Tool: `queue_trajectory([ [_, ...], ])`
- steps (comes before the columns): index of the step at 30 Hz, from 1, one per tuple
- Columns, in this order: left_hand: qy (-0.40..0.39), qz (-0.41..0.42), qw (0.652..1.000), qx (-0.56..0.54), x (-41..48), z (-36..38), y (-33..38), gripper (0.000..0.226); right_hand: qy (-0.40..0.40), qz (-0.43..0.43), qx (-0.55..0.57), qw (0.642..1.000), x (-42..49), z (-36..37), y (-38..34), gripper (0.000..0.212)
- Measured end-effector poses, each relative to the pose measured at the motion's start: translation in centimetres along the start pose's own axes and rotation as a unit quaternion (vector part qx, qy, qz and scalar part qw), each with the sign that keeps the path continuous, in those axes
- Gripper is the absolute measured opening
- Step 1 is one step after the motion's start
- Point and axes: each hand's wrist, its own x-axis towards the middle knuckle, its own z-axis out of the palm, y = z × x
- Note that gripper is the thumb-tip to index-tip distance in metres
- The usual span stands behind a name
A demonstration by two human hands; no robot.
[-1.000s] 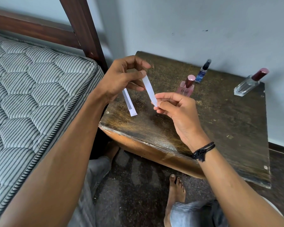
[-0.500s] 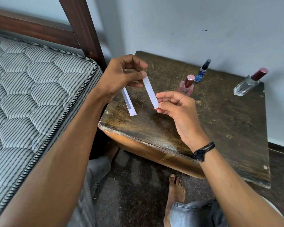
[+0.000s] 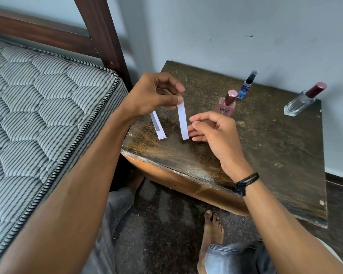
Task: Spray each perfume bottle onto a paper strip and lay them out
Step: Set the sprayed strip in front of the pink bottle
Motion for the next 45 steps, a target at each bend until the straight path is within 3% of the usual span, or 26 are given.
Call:
queue_trajectory([
  [10, -0.050, 0.003, 0.998, 0.024, -0.1, 0.5, -0.1, 0.020, 0.005, -0.040, -0.093, 0.995, 0.1, 0.1, 0.3, 0.012],
  [22, 0.015, 0.036, 0.995, 0.093, 0.4, 0.8, -0.6, 0.015, 0.026, -0.076, -0.185, 0.979, 0.6, 0.5, 0.9, 0.012],
  [30, 0.051, 0.073, 0.978, 0.188, 0.5, 0.7, -1.3, 0.008, 0.096, -0.184, -0.289, 0.935, 0.6, 1.7, 1.1, 0.016],
  [45, 0.052, 0.092, 0.970, 0.217, -0.5, -0.1, -2.0, 0.010, 0.129, -0.163, -0.243, 0.947, 4.0, 4.3, -0.4, 0.007],
])
